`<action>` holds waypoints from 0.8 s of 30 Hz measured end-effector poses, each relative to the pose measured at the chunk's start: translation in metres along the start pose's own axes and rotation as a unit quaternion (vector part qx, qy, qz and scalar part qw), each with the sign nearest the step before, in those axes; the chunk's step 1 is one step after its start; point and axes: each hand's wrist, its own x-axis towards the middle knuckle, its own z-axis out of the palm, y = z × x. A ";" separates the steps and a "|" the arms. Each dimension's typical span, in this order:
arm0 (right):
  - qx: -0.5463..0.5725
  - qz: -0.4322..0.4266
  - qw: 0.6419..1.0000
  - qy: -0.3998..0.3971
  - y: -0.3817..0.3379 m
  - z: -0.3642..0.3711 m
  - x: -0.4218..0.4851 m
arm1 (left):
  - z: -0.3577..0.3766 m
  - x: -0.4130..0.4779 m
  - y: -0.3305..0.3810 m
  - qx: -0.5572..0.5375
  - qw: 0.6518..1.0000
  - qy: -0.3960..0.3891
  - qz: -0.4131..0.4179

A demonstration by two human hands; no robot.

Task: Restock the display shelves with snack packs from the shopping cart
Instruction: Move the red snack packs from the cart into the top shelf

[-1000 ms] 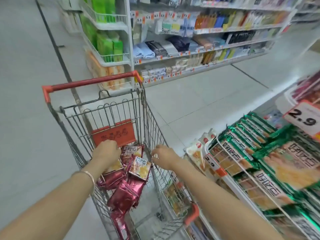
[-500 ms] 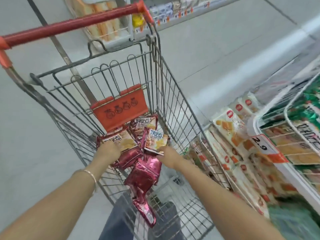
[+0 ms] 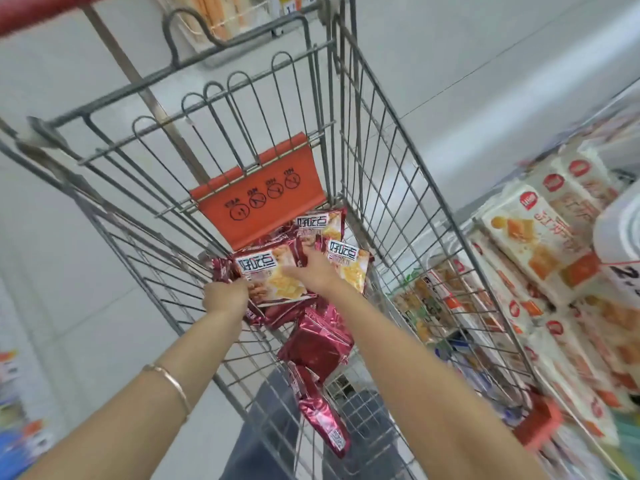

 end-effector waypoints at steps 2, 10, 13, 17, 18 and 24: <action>0.093 0.063 0.993 -0.042 0.016 -0.025 -0.010 | -0.002 -0.002 0.007 0.031 0.998 -0.027 0.052; 0.326 0.146 0.925 -0.131 0.067 -0.059 -0.052 | 0.016 -0.003 0.021 0.015 0.979 -0.198 0.041; 0.020 0.160 0.980 -0.118 0.090 -0.022 -0.057 | 0.015 0.005 0.017 0.025 0.989 -0.120 0.084; -0.238 0.106 0.962 -0.084 0.111 0.032 -0.069 | 0.006 0.014 0.013 -0.041 0.990 -0.093 0.101; -0.234 0.091 0.965 -0.074 0.109 0.031 -0.072 | 0.004 0.011 0.014 -0.040 0.990 -0.090 0.105; -0.064 0.102 0.992 -0.048 0.066 -0.060 -0.097 | 0.001 0.000 0.022 -0.047 0.986 -0.069 0.142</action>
